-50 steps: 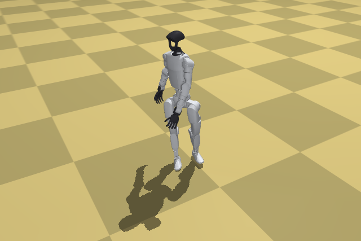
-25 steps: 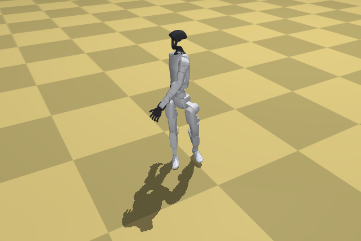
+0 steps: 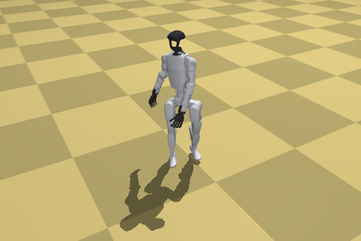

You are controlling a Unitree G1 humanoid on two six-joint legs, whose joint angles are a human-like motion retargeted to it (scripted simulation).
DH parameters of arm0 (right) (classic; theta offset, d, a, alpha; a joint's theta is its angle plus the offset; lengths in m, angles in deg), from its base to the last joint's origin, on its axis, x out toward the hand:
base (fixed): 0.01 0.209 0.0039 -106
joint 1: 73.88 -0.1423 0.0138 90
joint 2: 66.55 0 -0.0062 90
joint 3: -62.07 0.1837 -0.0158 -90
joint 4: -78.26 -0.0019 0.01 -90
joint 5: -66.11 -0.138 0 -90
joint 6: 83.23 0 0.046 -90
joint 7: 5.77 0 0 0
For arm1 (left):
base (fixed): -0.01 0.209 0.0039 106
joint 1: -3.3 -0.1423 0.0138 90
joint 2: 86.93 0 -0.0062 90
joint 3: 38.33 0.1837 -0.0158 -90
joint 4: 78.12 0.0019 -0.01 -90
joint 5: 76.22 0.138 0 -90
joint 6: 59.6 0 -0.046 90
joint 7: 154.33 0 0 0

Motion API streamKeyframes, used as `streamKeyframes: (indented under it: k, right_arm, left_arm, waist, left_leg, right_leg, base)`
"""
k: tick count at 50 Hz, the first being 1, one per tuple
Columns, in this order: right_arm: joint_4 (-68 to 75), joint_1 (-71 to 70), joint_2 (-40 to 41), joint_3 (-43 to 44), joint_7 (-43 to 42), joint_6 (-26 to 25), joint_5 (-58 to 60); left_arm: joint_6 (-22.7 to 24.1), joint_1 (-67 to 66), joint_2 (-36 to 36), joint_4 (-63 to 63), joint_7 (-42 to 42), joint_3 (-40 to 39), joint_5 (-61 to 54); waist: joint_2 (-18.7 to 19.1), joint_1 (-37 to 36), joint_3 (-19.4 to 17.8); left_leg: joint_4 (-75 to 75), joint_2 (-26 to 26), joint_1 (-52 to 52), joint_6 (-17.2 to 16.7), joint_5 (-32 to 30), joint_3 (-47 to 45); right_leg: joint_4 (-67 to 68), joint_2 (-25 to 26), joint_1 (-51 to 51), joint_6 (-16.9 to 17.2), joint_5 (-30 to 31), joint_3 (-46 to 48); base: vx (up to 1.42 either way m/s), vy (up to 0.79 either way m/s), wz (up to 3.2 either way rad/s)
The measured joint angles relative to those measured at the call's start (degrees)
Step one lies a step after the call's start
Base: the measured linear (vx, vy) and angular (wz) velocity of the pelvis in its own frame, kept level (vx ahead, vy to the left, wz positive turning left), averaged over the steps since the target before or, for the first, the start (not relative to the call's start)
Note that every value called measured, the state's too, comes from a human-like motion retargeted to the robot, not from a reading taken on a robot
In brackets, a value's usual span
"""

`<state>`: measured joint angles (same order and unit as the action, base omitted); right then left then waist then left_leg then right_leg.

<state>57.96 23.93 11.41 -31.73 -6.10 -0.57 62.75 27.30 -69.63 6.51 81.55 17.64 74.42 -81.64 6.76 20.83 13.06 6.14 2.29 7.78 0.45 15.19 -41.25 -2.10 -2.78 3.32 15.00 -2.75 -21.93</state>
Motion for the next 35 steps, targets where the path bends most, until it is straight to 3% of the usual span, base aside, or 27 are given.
streamKeyframes:
  k: [7,15,20,24,29,32,35]
  right_arm:
    - [5.3,-4.2,2.7,-6.3,-0.1,-1.5,3.4]
    - [4.3,-8.9,2.3,-13.0,-3.1,-1.1,6.4]
    - [5.4,-14.0,1.2,-14.0,-4.0,-0.9,7.6]
    - [5.8,-18.5,1.2,-12.7,-5.0,-0.6,8.2]
    - [2.3,-23.0,1.7,-9.5,-6.8,1.8,8.3]
    - [-1.5,-24.4,2.3,-8.5,-6.2,3.9,7.6]
    - [-4.9,-24.5,3.6,-8.9,-4.4,5.2,6.6]
  left_arm:
    - [-0.3,-2.8,-2.1,-4.5,2.9,0.9,-3.8]
    - [-0.3,-7.6,-5.8,-6.1,7.4,0.9,-5.6]
    - [0.1,-10.9,-7.1,-1.6,10.2,-3.4,-10.2]
    - [0.2,-14.2,-7.9,3.1,12.6,-9.2,-15.7]
    - [1.4,-19.1,-8.4,9.0,13.4,-18.1,-17.7]
    - [2.4,-22.4,-8.0,12.1,12.2,-22.8,-16.3]
    - [2.8,-25.4,-7.2,14.0,10.4,-25.5,-15.4]
  waist:
    - [-6.3,-9.0,-3.2]
    - [-12.3,-19.2,-8.4]
    - [-14.1,-25.1,-10.2]
    - [-13.9,-30.2,-11.8]
    - [-11.6,-35.7,-14.1]
    - [-11.4,-37.4,-14.7]
    - [-12.0,-37.6,-14.1]
  left_leg:
    - [11.5,0.1,-5.6,3.7,-3.7,9.6]
    - [34.6,-0.2,-20.4,8.1,-5.5,19.5]
    - [28.8,-0.4,-24.1,8.8,-3.5,17.3]
    - [11.6,-0.6,-22.5,5.1,-6.3,15.2]
    - [-8.0,-2.7,-19.9,-3.2,-8.2,15.0]
    - [-11.1,-4.0,-20.0,-6.9,-7.3,12.9]
    - [-11.1,-4.2,-19.7,-8.4,-7.9,10.3]
  right_leg:
    - [1.2,-5.4,-3.3,-1.1,-1.4,8.7]
    - [1.9,-10.8,-8.6,-4.4,-2.4,20.9]
    - [1.5,-11.9,-10.6,-4.2,-2.0,27.2]
    - [0.7,-10.1,-12.7,-3.8,-1.9,29.9]
    - [-0.4,-6.2,-17.1,-3.6,-3.1,31.2]
    - [-0.4,-5.5,-19.0,-3.6,-3.7,31.4]
    - [0.5,-5.6,-20.0,-4.3,-3.1,31.8]
  base:
    - [0.06,0.06,1.31]
    - [0.08,0.05,1.48]
    - [0.14,0.08,1.2]
    - [0.22,0.11,0.62]
    - [0.31,0.15,0.14]
    - [0.38,0.19,0.08]
    - [0.47,0.22,0.27]
